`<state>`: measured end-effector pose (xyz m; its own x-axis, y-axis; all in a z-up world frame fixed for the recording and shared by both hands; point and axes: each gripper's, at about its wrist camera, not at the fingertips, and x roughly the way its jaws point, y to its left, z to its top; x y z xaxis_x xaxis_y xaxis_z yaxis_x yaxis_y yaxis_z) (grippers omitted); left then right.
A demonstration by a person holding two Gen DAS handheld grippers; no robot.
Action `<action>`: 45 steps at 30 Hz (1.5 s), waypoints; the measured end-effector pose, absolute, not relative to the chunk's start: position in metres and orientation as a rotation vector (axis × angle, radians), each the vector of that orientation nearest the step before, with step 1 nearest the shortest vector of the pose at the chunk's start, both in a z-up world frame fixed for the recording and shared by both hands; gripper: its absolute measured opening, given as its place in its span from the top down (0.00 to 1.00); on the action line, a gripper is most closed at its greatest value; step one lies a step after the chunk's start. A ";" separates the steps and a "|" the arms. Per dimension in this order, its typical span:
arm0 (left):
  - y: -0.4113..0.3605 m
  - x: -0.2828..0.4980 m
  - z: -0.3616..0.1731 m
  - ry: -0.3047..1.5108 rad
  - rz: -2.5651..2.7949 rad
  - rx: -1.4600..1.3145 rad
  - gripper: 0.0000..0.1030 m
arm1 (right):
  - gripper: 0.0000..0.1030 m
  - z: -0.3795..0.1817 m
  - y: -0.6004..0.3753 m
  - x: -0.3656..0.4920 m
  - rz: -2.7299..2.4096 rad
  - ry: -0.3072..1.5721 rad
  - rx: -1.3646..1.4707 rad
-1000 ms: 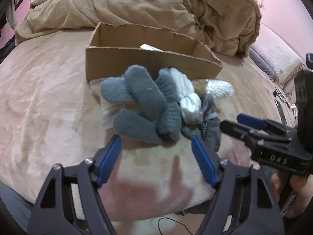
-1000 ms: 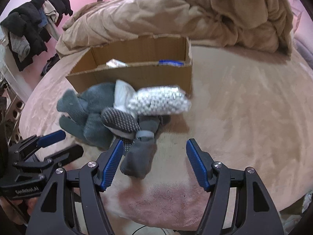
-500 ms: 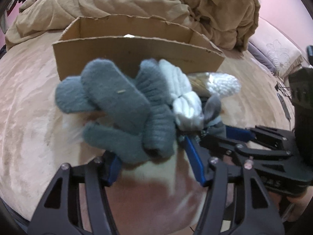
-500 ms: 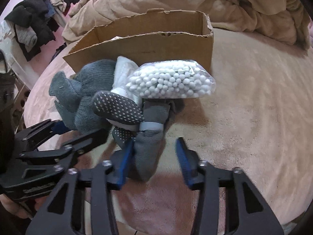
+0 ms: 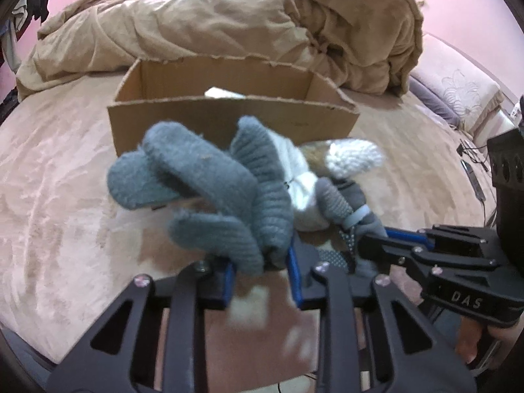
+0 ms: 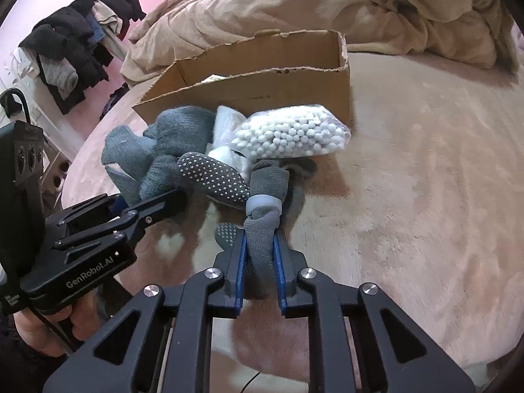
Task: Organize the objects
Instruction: 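Grasp the grey glove with the left gripper while the right grasps a grey sock, then lift the glove and sock into the box and open both grippers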
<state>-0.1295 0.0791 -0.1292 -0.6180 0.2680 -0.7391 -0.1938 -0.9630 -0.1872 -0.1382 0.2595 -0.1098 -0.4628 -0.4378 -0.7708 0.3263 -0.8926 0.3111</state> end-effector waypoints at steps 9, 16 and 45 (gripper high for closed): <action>0.073 -0.095 -0.094 -0.136 2.626 -1.165 0.74 | 0.85 -0.080 0.277 -0.108 -2.424 -0.176 1.263; 0.047 -0.080 -0.062 -0.163 2.658 -1.138 0.74 | 0.85 -0.049 0.272 -0.097 -2.471 -0.177 1.198; -0.004 -0.156 0.008 -0.124 2.772 -1.019 0.74 | 0.85 0.048 0.224 -0.190 -2.504 -0.027 0.885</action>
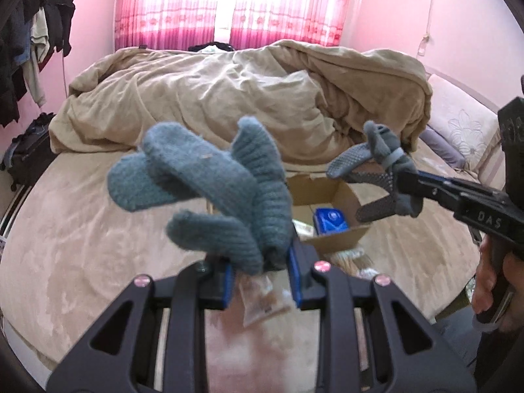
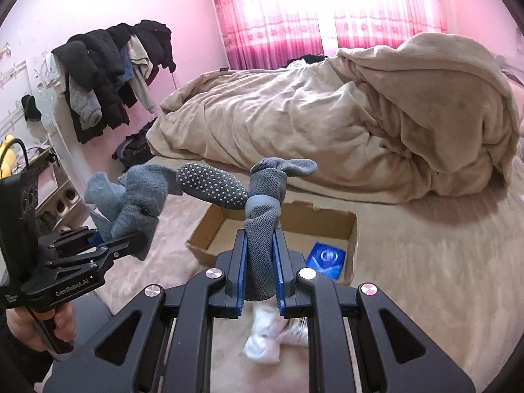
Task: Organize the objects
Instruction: 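Lift the glove and sock into the box and open both grippers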
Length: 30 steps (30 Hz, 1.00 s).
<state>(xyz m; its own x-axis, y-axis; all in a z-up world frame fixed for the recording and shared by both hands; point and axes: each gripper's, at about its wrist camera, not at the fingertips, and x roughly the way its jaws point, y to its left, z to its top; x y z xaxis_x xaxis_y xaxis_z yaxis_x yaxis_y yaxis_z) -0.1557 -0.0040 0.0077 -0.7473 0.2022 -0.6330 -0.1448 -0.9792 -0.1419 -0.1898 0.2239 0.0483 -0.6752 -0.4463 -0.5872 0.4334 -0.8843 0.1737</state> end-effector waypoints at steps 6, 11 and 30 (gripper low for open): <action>0.006 -0.192 -0.009 -0.085 2.759 -1.057 0.74 | 0.85 0.033 0.215 -0.221 -2.484 0.009 0.906; 0.017 -0.223 -0.034 -0.053 2.738 -1.113 0.74 | 0.85 0.007 0.208 -0.249 -2.459 0.039 0.955; 0.017 -0.275 -0.102 -0.031 2.610 -1.413 0.66 | 0.84 -0.085 0.188 -0.289 -2.367 0.065 1.228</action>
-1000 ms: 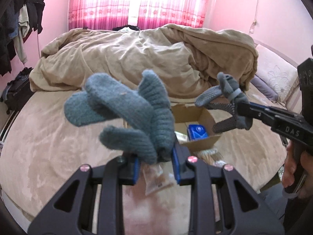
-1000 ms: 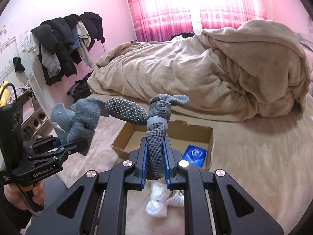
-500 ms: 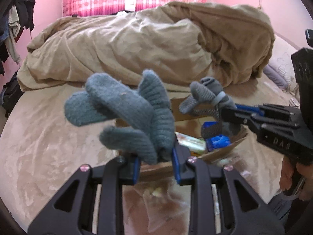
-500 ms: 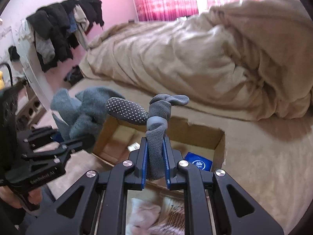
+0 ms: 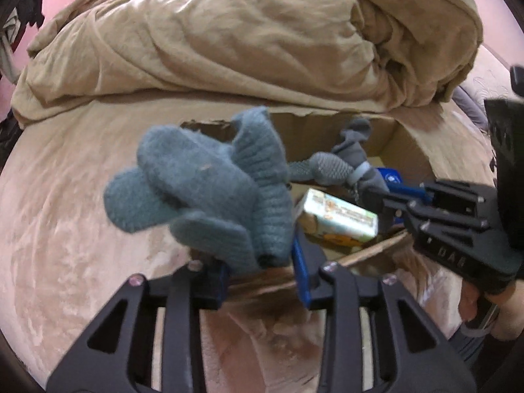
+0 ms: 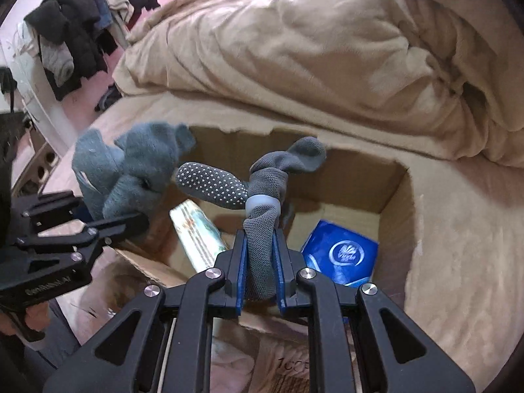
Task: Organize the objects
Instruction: 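Lift the glove and sock into the box and open both grippers, then grasp the clear snack bag with the left gripper while the right grasps the cotton swab bag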
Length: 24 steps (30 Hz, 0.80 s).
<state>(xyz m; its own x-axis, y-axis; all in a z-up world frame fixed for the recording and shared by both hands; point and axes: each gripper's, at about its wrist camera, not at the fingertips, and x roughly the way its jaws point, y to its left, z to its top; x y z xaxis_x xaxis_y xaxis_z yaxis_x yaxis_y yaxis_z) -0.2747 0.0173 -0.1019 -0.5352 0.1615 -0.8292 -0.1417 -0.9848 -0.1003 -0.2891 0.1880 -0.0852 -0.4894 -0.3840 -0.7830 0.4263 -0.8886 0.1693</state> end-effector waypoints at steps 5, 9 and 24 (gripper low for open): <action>0.017 -0.270 -0.103 0.003 2.592 -1.458 0.64 | 0.83 -0.087 0.184 -0.284 -2.376 0.081 1.273; 0.015 -0.261 -0.096 0.017 2.614 -1.438 0.58 | 0.62 -0.078 0.188 -0.275 -2.420 0.076 1.255; -0.003 -0.195 -0.034 -0.012 2.723 -1.292 0.31 | 0.46 -0.017 0.207 -0.213 -2.564 0.023 1.093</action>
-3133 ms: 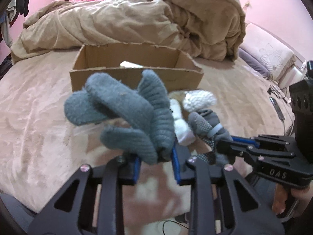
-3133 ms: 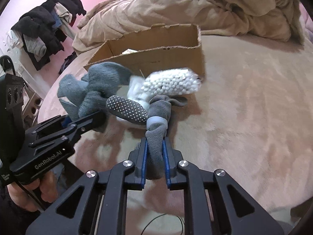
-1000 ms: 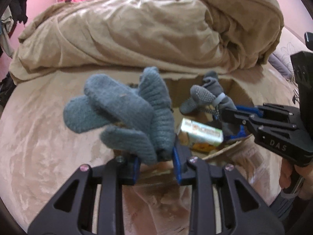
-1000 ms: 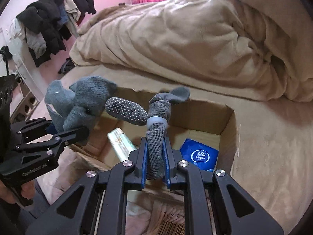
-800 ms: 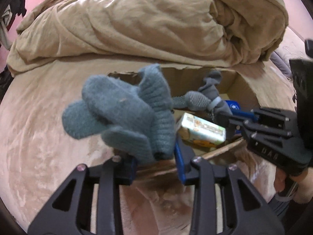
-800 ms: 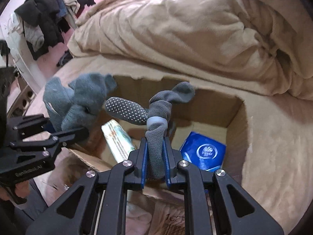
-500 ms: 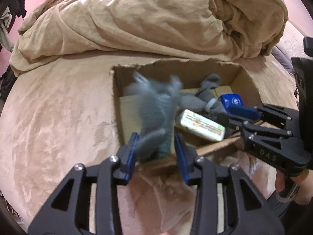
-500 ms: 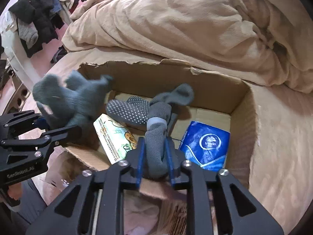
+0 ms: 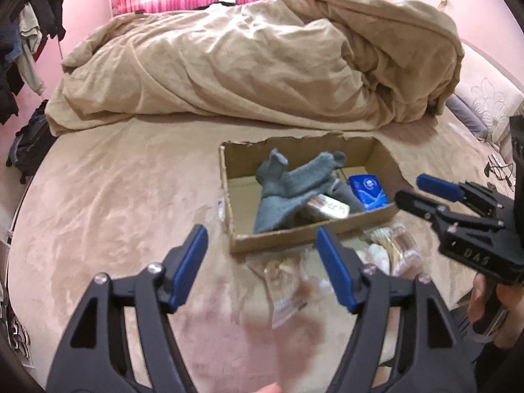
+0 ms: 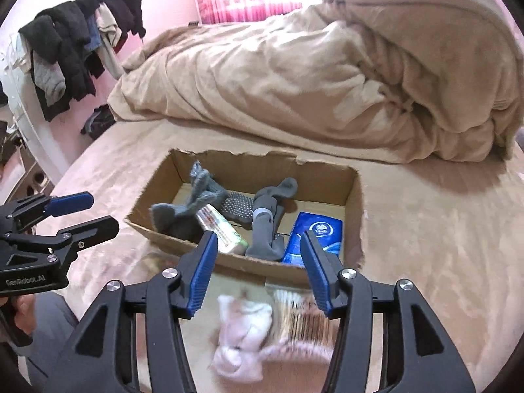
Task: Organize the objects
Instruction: 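Grasp the clear snack bag with the left gripper while the right grasps the cotton swab bag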
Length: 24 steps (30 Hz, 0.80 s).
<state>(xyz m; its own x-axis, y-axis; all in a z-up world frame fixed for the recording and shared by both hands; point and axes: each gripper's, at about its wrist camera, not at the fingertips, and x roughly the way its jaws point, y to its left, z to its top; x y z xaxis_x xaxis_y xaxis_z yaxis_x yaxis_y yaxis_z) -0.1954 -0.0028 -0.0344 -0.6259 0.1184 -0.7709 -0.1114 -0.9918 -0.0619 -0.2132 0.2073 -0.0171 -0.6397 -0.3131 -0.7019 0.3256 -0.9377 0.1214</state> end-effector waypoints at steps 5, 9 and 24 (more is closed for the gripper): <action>-0.003 -0.164 -0.022 -0.041 2.740 -1.259 0.31 | 0.46 0.005 0.224 -0.184 -2.600 0.020 1.038; 0.000 -0.143 -0.015 -0.047 2.750 -1.235 0.31 | 0.46 0.016 0.239 -0.163 -2.624 0.020 1.016; 0.023 -0.141 -0.057 -0.129 2.718 -1.305 0.14 | 0.33 0.009 0.274 -0.144 -2.664 -0.020 1.019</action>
